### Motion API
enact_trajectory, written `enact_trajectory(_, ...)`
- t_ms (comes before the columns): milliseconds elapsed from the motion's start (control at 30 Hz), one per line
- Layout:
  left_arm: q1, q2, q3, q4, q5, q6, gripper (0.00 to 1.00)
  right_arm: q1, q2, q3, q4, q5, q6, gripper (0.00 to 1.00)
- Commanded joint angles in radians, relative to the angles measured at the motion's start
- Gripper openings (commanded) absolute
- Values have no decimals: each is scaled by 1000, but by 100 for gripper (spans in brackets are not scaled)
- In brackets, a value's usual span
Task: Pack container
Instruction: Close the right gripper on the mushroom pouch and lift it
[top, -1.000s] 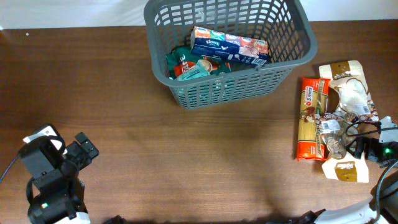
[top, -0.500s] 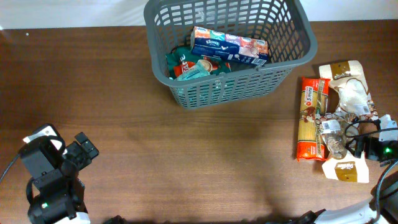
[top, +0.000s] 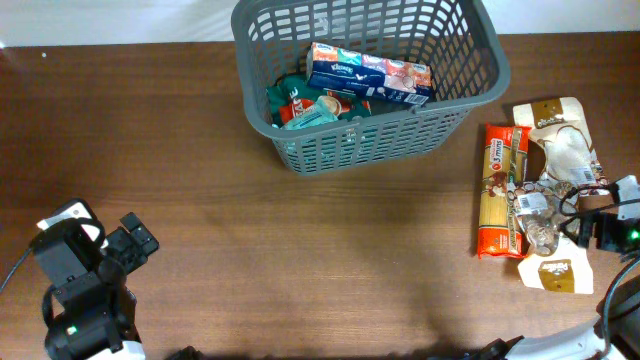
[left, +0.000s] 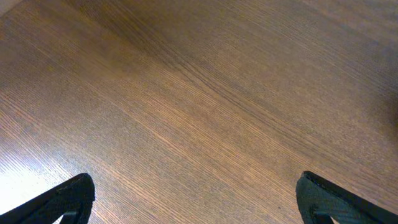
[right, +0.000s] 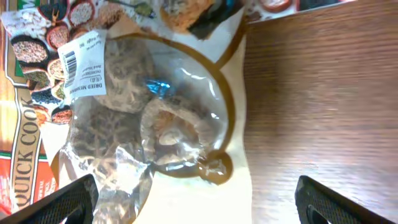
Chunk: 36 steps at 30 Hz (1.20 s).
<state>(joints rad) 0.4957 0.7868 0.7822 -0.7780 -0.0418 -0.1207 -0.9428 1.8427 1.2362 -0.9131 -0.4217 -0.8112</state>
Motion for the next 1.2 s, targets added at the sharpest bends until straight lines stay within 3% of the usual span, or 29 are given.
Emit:
enact_trajectory(0,-5,-1,-4,0,-11,9,99,7,-35,56,-23,50,32,99)
enact_trajectory(100,-5,-1,-4,0,-11,9,99,30,-52,78,-42,65,35,99)
enact_trajectory(233,-5,-1,-4,11,-11,10,99,122,-65,93,-42,83,92,88)
enact_trajectory(433,-5,-1,-4,18,-11,48,99,324,-65,93,-49,234,111,91)
enact_trajectory(500,-5,-1,-4,18,-11,47,99,371,-65,93,-52,290,114,99)
enact_trajectory(567,-5,-1,-4,18,-11,47,99,404,-65,93,-57,332,115,99)
enact_trajectory(1167,-5,-1,-4,18,-7,47,99,344,-64,91,-79,369,163,99)
